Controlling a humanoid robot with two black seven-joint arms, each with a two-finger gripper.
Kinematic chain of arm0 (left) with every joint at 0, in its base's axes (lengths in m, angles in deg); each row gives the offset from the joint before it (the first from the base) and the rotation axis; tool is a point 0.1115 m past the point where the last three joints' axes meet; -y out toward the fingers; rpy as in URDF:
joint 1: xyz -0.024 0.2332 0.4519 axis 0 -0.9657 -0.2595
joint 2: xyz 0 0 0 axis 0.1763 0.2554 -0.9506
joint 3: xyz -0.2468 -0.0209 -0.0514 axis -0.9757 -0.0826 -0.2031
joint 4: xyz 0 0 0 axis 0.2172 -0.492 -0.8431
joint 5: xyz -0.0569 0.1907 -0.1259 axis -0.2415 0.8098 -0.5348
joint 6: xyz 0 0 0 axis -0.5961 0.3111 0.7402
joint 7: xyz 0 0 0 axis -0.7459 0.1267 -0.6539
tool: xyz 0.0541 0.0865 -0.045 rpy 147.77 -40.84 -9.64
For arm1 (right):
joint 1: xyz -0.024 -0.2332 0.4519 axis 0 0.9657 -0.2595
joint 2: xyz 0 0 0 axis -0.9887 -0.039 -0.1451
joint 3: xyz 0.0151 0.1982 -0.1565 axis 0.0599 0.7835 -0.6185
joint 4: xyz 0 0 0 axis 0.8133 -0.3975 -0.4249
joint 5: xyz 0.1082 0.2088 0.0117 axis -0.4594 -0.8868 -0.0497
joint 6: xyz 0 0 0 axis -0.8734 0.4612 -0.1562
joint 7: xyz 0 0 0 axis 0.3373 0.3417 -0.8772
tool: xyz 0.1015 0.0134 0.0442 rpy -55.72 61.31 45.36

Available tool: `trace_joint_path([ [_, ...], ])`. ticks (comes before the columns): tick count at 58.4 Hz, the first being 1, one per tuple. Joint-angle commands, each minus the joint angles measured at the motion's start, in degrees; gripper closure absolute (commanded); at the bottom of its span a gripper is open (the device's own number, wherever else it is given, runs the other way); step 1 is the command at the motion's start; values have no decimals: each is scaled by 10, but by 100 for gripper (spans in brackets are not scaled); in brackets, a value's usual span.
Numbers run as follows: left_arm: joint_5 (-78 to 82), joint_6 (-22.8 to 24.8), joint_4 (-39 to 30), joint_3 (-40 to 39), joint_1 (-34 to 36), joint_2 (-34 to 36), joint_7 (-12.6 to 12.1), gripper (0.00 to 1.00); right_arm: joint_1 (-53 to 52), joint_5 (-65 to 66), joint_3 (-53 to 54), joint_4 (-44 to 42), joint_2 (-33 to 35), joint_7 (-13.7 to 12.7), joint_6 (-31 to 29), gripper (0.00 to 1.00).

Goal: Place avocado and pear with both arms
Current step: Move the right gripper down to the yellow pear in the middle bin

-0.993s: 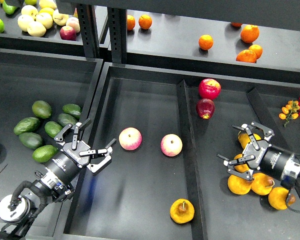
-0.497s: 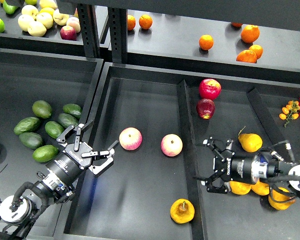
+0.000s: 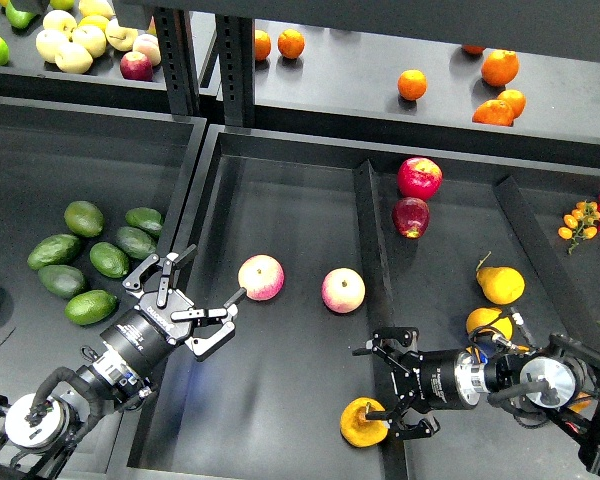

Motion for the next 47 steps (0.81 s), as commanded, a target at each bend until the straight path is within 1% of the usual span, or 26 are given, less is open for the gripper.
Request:
trace_joint_path([
  [1,0,0,3,6,0,0,0,1,2,-2,-20,0,0,0,0,1],
  [18,0,0,6,10,0,0,0,1,6,1,-53,-10,-4,0,0,1],
  [30,0,0,5,10,-1,0,0,1,6,-1,-57,-26,-13,0,0,8],
  [47,0,0,5,17,-1,0,0,1,6,-1,-55,-65,-42,0,0,10],
])
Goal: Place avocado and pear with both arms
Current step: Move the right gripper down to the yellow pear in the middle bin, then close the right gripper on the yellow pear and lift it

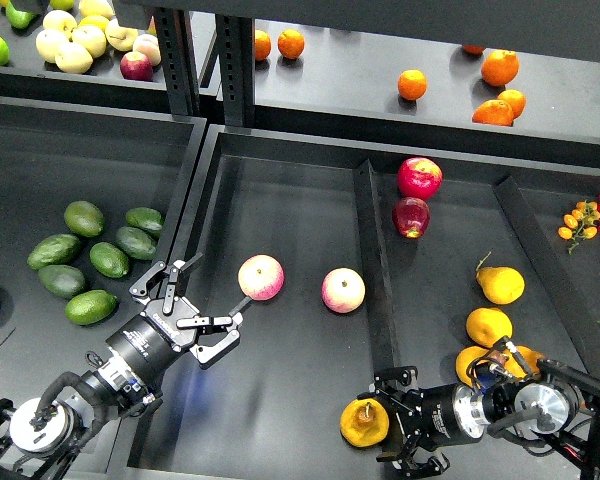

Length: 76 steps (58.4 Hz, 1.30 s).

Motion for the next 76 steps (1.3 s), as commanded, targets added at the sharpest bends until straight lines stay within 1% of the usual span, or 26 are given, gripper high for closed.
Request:
trace_joint_path([
  [1,0,0,0,2,0,0,0,1,1,0,0,-17,-13,0,0,10],
  [7,0,0,0,2,0,0,0,1,1,0,0,-27,-21,0,0,12],
  [21,0,0,1,2,0,0,0,1,1,0,-1,-42,-29,0,0,26],
  [22,0,0,1,2,0,0,0,1,4,0,0,-42,-29,0,0,31],
  [26,0,0,1,2,0,0,0,1,5,1,0,-43,-29,0,0,38],
  [29,0,0,1,2,0,0,0,1,5,1,4,-44,-30,0,0,46],
  [31,0,0,1,2,0,0,0,1,6,0,6,-44,-30,0,0,56],
  [32,0,0,1,2,0,0,0,1,6,-1,6,-44,-30,0,0,58],
  [34,0,0,0,2,0,0,0,1,6,-4,8,-44,-30,0,0,70],
  [36,0,0,0,2,0,0,0,1,6,-4,8,-44,-30,0,-1,74],
  [43,0,0,1,2,0,0,0,1,8,-3,8,-44,-30,0,-1,75],
  [49,0,0,1,2,0,0,0,1,8,-4,8,-43,-30,0,-3,80],
  [61,0,0,1,2,0,0,0,1,8,-7,12,-37,-26,0,-26,87],
  [72,0,0,1,2,0,0,0,1,8,-11,67,-12,-20,0,-22,88],
  [73,0,0,1,2,0,0,0,1,5,-11,86,-5,-15,0,-20,88],
  [76,1,0,1,2,-1,0,0,1,3,-11,96,-1,-9,0,-20,88],
])
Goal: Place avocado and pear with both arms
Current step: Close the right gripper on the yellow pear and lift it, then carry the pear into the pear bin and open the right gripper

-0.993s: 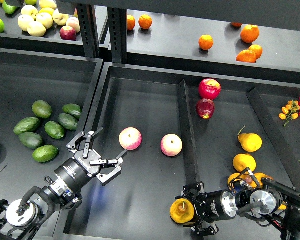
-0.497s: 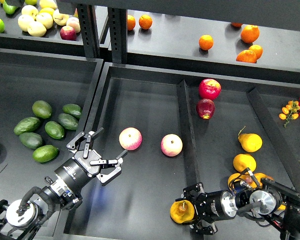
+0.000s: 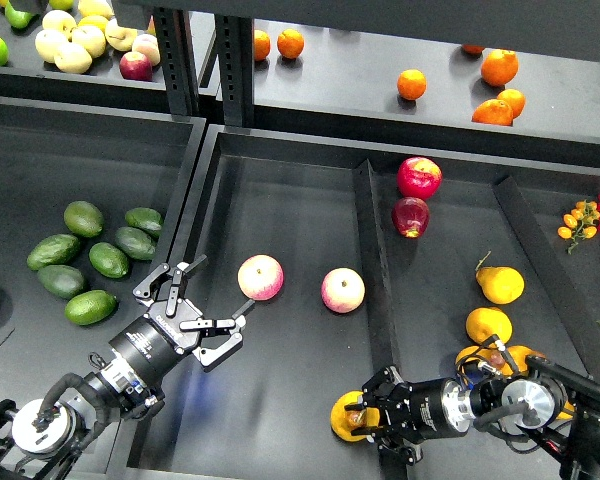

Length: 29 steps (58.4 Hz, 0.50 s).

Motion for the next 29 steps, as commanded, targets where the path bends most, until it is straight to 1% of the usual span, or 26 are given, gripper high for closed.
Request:
trace_joint_path([
  [1,0,0,0,0,0,0,0,1,-6,0,40,15,16,0,3,88],
  [12,1,0,0,0,-1,0,0,1,-9,0,63,41,88,0,-1,88],
  [21,1,0,0,2,-1,0,0,1,1,-1,62,69,179,0,-7,88],
  [26,1,0,0,4,-1,0,0,1,13,0,58,75,222,0,-26,88],
  [29,1,0,1,5,-1,0,0,1,23,0,58,75,234,0,-37,88],
])
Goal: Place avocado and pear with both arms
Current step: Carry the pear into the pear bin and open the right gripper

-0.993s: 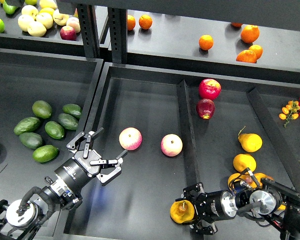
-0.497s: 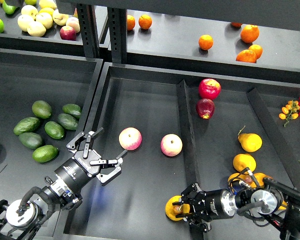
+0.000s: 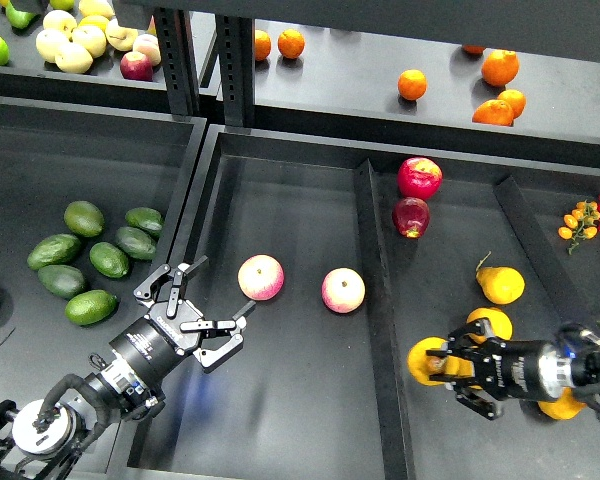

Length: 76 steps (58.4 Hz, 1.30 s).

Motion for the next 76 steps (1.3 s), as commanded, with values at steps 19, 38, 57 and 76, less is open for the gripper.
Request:
trace_joint_path([
  [19,0,0,1,8,0,0,0,1,84,9,2,-18,65,0,-50,87],
  [38,0,0,1,7,0,0,0,1,88,40,2,-90,10,0,-51,85],
  [57,0,0,2,7,0,0,0,1,88,74,8,-139,-28,0,-50,79],
  [76,0,0,2,7,0,0,0,1,82,86,11,-137,-18,0,-42,23],
])
